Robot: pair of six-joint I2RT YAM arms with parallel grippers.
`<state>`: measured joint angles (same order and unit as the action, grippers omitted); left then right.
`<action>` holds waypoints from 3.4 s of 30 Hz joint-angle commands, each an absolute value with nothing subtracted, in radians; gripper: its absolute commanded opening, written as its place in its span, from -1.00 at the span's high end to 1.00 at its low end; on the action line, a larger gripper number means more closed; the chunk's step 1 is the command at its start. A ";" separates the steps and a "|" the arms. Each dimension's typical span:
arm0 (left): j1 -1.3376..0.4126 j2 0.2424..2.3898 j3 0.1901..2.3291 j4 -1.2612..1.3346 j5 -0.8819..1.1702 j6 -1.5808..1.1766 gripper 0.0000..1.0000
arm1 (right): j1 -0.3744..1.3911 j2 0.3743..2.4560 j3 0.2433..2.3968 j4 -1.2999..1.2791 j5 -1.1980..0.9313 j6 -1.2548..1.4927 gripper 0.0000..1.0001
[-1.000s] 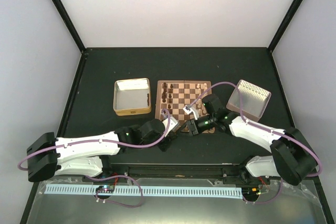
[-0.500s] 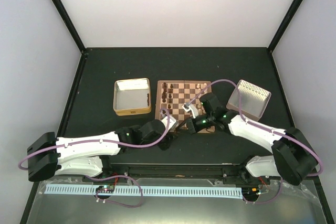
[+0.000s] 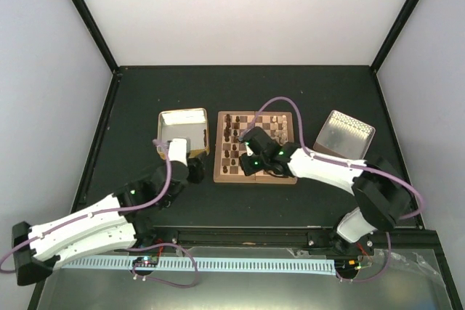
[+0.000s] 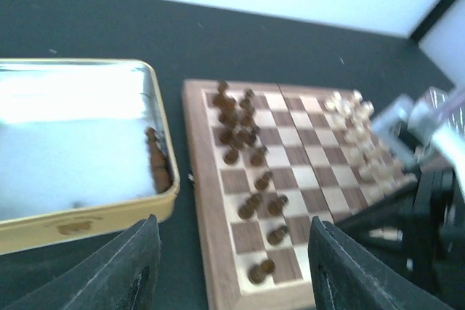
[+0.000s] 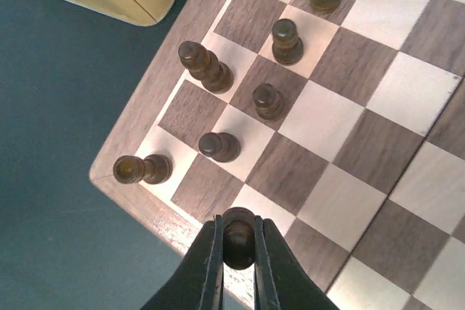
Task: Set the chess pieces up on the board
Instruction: Place the chess piece on the chessboard, then adjust the chess piece on the chessboard.
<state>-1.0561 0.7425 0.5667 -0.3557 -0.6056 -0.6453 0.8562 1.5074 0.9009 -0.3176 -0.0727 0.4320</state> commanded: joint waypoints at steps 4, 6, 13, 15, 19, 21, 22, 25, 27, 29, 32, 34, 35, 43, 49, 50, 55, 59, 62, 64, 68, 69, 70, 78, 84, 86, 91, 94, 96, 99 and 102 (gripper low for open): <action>-0.982 0.603 0.541 -0.411 -0.690 -0.678 -0.16 | 0.952 1.643 1.040 -0.410 0.137 0.430 0.86; -0.973 0.597 0.543 -0.425 -0.689 -0.681 -0.16 | 0.966 1.674 1.063 -0.427 0.144 0.428 0.84; -0.954 0.607 0.525 -0.434 -0.659 -0.696 -0.16 | 0.983 1.740 1.092 -0.466 0.135 0.435 0.82; -0.951 0.611 0.520 -0.431 -0.651 -0.703 -0.16 | 0.984 1.746 1.089 -0.459 0.118 0.433 0.79; -0.944 0.609 0.514 -0.428 -0.643 -0.704 -0.16 | 0.985 1.758 1.095 -0.452 0.080 0.424 0.78; -0.942 0.611 0.513 -0.428 -0.640 -0.703 -0.16 | 0.986 1.758 1.095 -0.447 0.057 0.420 0.78; -0.941 0.612 0.512 -0.429 -0.640 -0.703 -0.16 | 0.986 1.758 1.093 -0.444 0.052 0.419 0.77; -0.938 0.618 0.512 -0.426 -0.634 -0.701 -0.16 | 0.986 1.761 1.089 -0.430 0.046 0.417 0.72; -0.936 0.624 0.512 -0.421 -0.628 -0.700 -0.16 | 0.985 1.768 1.090 -0.427 0.044 0.417 0.69; -0.934 0.629 0.512 -0.420 -0.626 -0.700 -0.16 | 0.986 1.773 1.091 -0.421 0.039 0.417 0.68; -0.931 0.636 0.514 -0.420 -0.620 -0.699 -0.16 | 0.986 1.774 1.093 -0.423 0.047 0.424 0.50; -0.928 0.639 0.515 -0.419 -0.617 -0.697 -0.17 | 0.986 1.760 1.089 -0.425 0.060 0.435 0.34; -0.926 0.641 0.515 -0.418 -0.616 -0.697 -0.17 | 0.986 1.748 1.087 -0.425 0.066 0.442 0.27; -0.901 0.662 0.521 -0.404 -0.584 -0.685 -0.20 | 0.969 1.602 1.054 -0.391 0.090 0.470 0.07; -0.866 0.687 0.527 -0.394 -0.536 -0.678 -0.20 | 0.878 1.526 0.976 -0.332 0.087 0.542 0.17; -0.856 0.691 0.529 -0.392 -0.525 -0.677 -0.20 | 0.860 1.536 0.972 -0.336 0.081 0.550 0.22; -0.813 0.708 0.531 -0.384 -0.472 -0.670 -0.15 | 0.815 1.619 0.999 -0.342 0.047 0.543 0.58; -0.786 0.721 0.532 -0.379 -0.438 -0.670 -0.12 | 0.814 1.685 1.035 -0.342 0.031 0.528 0.67; -0.768 0.730 0.532 -0.374 -0.415 -0.673 -0.11 | 0.813 1.730 1.059 -0.339 0.024 0.520 0.74; -0.758 0.736 0.532 -0.370 -0.402 -0.674 -0.11 | 0.813 1.755 1.075 -0.336 0.018 0.517 0.77; -0.743 0.746 0.533 -0.365 -0.389 -0.668 -0.10 | 0.813 1.795 1.103 -0.333 0.032 0.517 0.83; -0.739 0.749 0.534 -0.365 -0.387 -0.667 -0.10 | 0.812 1.804 1.112 -0.335 0.040 0.514 0.84; -0.737 0.751 0.535 -0.365 -0.385 -0.666 -0.10 | 0.812 1.812 1.120 -0.338 0.043 0.510 0.85; -0.720 0.763 0.540 -0.363 -0.363 -0.661 -0.10 | 0.812 1.847 1.122 -0.315 -0.030 0.501 0.88; -0.714 0.768 0.541 -0.368 -0.356 -0.660 -0.10 | 0.812 1.845 1.120 -0.311 -0.035 0.501 0.87; -0.712 0.768 0.543 -0.368 -0.353 -0.658 -0.10 | 0.812 1.844 1.121 -0.313 -0.028 0.502 0.86; -0.697 0.793 0.559 -0.373 -0.334 -0.652 -0.12 | 0.794 1.814 1.114 -0.319 -0.011 0.514 0.81; -0.667 0.837 0.605 -0.409 -0.310 -0.655 -0.12 | 0.754 1.735 1.102 -0.317 -0.020 0.534 0.78; -0.641 0.872 0.653 -0.447 -0.293 -0.654 -0.12 | 0.727 1.668 1.105 -0.326 -0.010 0.535 0.75; -0.596 0.927 0.721 -0.496 -0.268 -0.646 -0.10 | 0.690 1.589 1.123 -0.354 0.003 0.523 0.70; -0.534 0.991 0.776 -0.525 -0.198 -0.626 -0.10 | 0.648 1.563 1.138 -0.368 0.002 0.514 0.67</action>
<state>-0.6014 0.9298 0.6807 -0.4572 -0.2886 -0.6579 0.6876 1.6142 1.1053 -0.3504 -0.0181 0.5255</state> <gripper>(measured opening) 0.551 0.156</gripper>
